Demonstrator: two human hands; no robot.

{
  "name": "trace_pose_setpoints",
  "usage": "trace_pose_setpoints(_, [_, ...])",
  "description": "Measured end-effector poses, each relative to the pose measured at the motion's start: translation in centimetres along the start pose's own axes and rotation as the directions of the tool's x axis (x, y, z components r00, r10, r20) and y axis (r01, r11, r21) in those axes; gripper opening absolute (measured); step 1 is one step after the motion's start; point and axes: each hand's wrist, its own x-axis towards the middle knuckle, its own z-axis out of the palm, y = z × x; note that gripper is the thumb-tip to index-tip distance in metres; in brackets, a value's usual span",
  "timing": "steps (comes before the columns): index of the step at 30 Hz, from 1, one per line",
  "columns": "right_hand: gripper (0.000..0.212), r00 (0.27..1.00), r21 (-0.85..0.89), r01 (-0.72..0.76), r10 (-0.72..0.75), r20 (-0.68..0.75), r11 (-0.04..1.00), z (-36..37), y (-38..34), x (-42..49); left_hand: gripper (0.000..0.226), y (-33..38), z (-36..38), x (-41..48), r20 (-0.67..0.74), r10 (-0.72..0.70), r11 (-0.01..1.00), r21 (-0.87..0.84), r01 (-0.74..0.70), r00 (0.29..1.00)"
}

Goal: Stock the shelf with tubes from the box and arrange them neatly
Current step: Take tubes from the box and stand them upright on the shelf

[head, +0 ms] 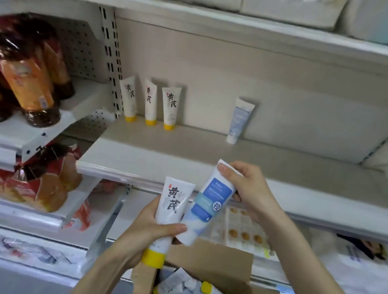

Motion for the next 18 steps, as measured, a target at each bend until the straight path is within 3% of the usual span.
trace_pose_setpoints(6, [0.027,0.998,-0.058,0.011,-0.015,-0.069,0.998,0.7,-2.3,1.2,0.070,2.1,-0.6,1.1,0.031,-0.016,1.000,-0.011,0.016,0.999])
trace_pose_setpoints(13, [0.029,0.996,-0.163,0.054,-0.064,-0.055,0.985,2.1,-5.2,2.8,0.072,4.8,-0.7,2.0,0.109,0.042,0.993,0.107,-0.054,0.993])
trace_pose_setpoints(18, [0.015,1.000,0.045,-0.025,0.025,-0.006,0.999,2.0,-5.6,2.8,0.068,5.9,-1.3,2.7,0.060,0.075,0.995,0.066,-0.079,0.995])
